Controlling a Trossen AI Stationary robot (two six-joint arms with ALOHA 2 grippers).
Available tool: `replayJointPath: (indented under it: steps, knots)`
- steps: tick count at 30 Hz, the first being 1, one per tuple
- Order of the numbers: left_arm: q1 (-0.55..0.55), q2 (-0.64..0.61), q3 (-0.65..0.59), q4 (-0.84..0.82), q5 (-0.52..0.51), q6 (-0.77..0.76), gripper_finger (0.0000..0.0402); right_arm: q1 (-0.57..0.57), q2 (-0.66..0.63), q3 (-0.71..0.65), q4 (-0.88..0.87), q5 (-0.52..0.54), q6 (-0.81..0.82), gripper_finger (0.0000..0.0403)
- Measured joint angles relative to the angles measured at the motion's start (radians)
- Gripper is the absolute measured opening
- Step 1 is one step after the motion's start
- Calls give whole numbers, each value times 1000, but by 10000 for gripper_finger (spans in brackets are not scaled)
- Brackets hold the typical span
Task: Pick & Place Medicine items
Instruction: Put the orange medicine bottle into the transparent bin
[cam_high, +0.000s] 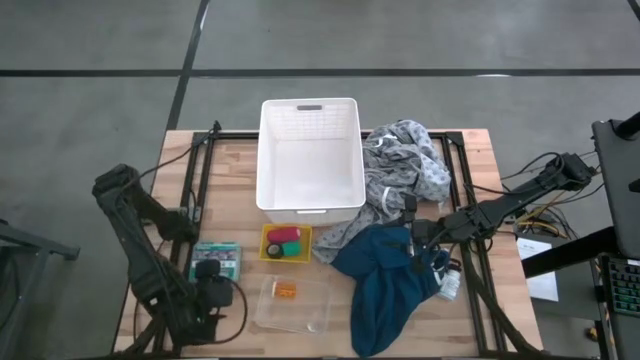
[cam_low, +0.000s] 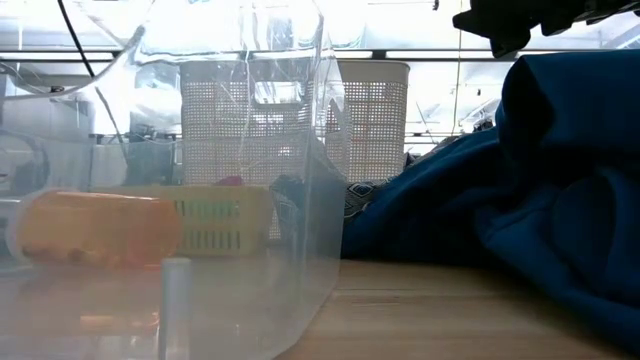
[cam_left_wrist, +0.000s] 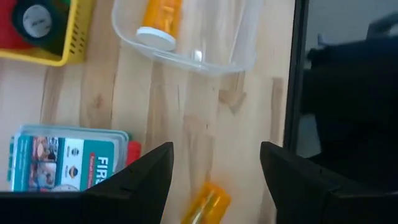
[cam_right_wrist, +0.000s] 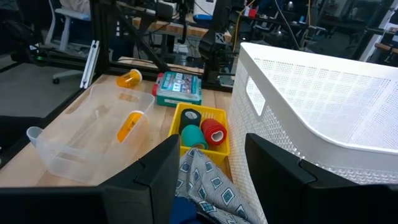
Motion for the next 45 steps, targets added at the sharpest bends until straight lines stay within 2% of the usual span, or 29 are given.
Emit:
replayJointPath:
  steps: [5,12,14,20,40,45]
  knots:
    - [-13,0,-49,11,30,130,245,0,0,0,0,0,0,180]
    - [-14,0,-145,19,316,385,244,0,0,0,0,0,0,178]
    - [-14,0,-169,20,370,446,244,0,0,0,0,0,0,180]
    - [-7,1,-207,76,375,458,244,0,0,0,0,0,0,178]
    - [-8,8,-221,140,383,417,233,0,0,0,0,0,0,179]
    - [-8,8,-271,186,383,396,232,0,0,0,0,0,0,178]
